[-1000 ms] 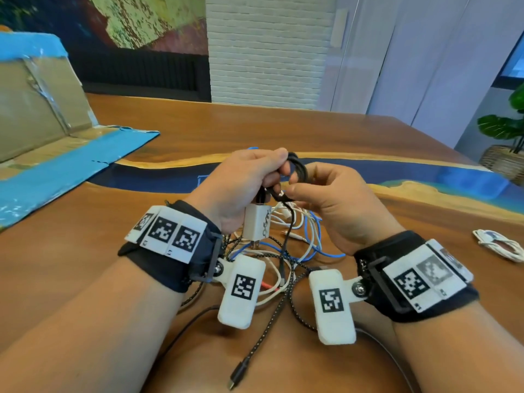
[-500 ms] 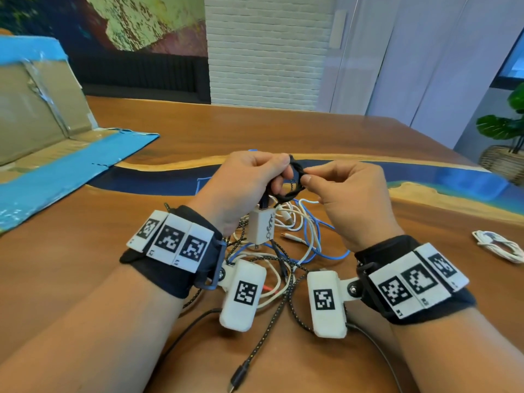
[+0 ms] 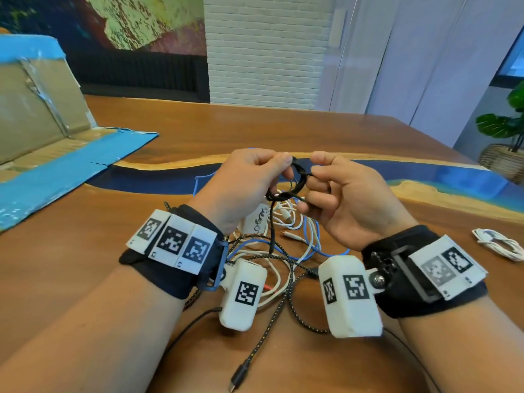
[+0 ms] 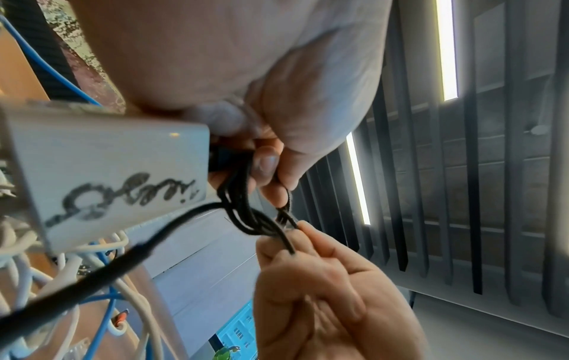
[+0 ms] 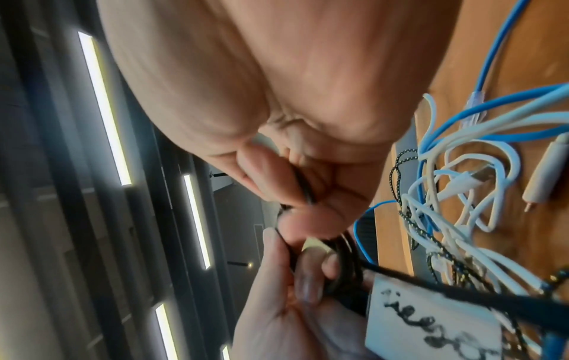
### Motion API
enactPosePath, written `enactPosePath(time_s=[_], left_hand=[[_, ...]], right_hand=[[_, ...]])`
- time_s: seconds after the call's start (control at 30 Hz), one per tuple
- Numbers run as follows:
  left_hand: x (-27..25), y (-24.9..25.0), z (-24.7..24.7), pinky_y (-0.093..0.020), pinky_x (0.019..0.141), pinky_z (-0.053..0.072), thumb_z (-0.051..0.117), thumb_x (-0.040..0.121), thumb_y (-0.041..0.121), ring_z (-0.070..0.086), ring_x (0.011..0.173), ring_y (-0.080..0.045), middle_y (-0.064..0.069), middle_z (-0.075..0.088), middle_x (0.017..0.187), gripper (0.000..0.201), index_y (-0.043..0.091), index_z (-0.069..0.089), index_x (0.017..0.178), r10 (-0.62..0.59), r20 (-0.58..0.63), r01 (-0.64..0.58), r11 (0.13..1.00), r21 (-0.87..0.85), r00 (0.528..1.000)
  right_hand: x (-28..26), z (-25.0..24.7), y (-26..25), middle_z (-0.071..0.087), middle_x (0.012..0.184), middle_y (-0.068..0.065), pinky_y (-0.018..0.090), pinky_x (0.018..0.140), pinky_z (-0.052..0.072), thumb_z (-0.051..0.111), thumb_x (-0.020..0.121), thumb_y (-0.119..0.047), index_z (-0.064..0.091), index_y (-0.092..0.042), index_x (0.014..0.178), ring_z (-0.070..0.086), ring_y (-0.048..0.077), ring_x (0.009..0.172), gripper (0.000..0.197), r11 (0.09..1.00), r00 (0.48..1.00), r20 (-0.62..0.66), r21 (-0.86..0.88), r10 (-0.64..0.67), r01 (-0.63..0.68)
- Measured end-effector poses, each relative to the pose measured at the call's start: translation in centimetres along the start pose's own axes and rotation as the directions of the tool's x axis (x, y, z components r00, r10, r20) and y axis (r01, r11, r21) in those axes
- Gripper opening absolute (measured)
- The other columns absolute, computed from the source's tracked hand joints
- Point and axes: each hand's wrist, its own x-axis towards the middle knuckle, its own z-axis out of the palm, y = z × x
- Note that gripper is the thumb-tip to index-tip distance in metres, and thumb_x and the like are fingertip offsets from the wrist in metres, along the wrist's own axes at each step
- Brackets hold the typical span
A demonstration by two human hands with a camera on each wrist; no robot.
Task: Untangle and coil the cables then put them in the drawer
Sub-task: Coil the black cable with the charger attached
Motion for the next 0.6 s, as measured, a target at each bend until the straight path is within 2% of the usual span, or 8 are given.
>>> enactPosePath(time_s=[0.07,0.13,0.2,0.3,0.37,0.43,0.5,0.6], left_hand=[[-0.1,0.0,0.1,-0.037,0.074,0.038,0.057,0.105,0.033,0.047,0.069,-0.02,-0.009,0.049,0.069,0.038,0.018,0.07,0.072,-0.014,0.008,0.014,1.0,0.012,1.0],[-0.1,0.0,0.0,-0.038,0.075,0.039,0.055,0.106,0.033,0.047,0.069,-0.02,-0.006,0.049,0.067,0.039,0.018,0.069,0.073,-0.037,0.004,0.037,0.999,0.021,0.999],[0.0,-0.1,-0.3,-0.039,0.075,0.04,0.054,0.106,0.034,0.047,0.07,-0.02,-0.002,0.049,0.064,0.04,0.019,0.069,0.073,-0.05,-0.009,0.05,0.998,0.034,0.999],[0.1,0.0,-0.5,-0.041,0.075,0.04,0.054,0.106,0.038,0.049,0.071,-0.022,-0.001,0.051,0.064,0.042,0.025,0.07,0.069,-0.047,-0.01,0.047,0.998,0.034,0.999],[0.1,-0.1,-0.6,-0.04,0.074,0.04,0.054,0.106,0.037,0.049,0.07,-0.021,0.0,0.052,0.063,0.042,0.025,0.069,0.069,-0.04,-0.019,0.041,0.999,0.03,0.999],[0.2,-0.2,-1.0,-0.038,0.072,0.039,0.054,0.106,0.035,0.049,0.066,-0.019,0.0,0.053,0.062,0.042,0.024,0.068,0.068,-0.037,-0.053,0.038,0.999,0.028,0.998],[0.4,-0.3,-1.4,-0.039,0.073,0.039,0.055,0.105,0.036,0.048,0.067,-0.019,-0.006,0.054,0.069,0.041,0.024,0.068,0.068,-0.048,-0.076,0.049,0.999,0.007,0.996],[0.5,-0.2,-1.8,-0.034,0.068,0.039,0.051,0.107,0.034,0.047,0.065,-0.017,-0.001,0.043,0.063,0.037,0.017,0.066,0.077,-0.107,-0.053,0.101,0.99,-0.104,0.993]], right_hand=[[0.1,-0.6,0.0,0.037,0.06,0.0,0.027,0.045,0.038,0.047,0.102,-0.004,0.053,-0.011,0.119,0.025,0.009,0.038,0.019,0.99,1.0,0.012,-0.141,-0.005,0.007],[0.3,-1.1,0.1,0.043,0.062,0.001,0.029,0.048,0.039,0.057,0.101,-0.007,0.062,-0.01,0.117,0.029,0.011,0.041,0.018,0.925,0.998,0.004,-0.375,-0.069,0.066],[0.5,-1.3,0.0,0.05,0.061,0.001,0.031,0.058,0.045,0.062,0.097,-0.006,0.07,-0.007,0.107,0.041,0.013,0.047,0.012,0.862,0.987,0.016,-0.486,-0.157,0.145],[0.5,-1.2,0.0,0.049,0.059,0.0,0.029,0.067,0.052,0.059,0.097,-0.002,0.069,-0.008,0.102,0.04,0.011,0.046,0.013,0.952,0.988,0.011,-0.265,-0.156,0.154],[0.3,-0.9,-0.2,0.049,0.063,0.002,0.021,0.05,0.045,0.052,0.099,-0.001,0.067,-0.008,0.106,0.03,0.007,0.039,0.018,0.992,0.996,0.011,-0.087,-0.085,0.086],[0.2,-0.9,-0.4,0.054,0.067,0.004,0.016,0.036,0.029,0.046,0.101,0.001,0.066,-0.006,0.112,0.025,0.004,0.037,0.025,1.0,1.0,0.02,-0.016,-0.014,0.014],[0.3,-1.1,-0.4,0.061,0.072,0.004,0.015,0.032,0.022,0.044,0.101,0.003,0.067,-0.005,0.115,0.023,0.004,0.037,0.028,0.999,1.0,0.025,-0.039,0.01,-0.009],[0.8,-1.4,0.3,0.069,0.077,0.006,0.017,0.034,0.026,0.05,0.101,0.003,0.07,-0.005,0.109,0.028,0.007,0.04,0.023,0.977,0.997,-0.029,-0.202,-0.076,0.069]])
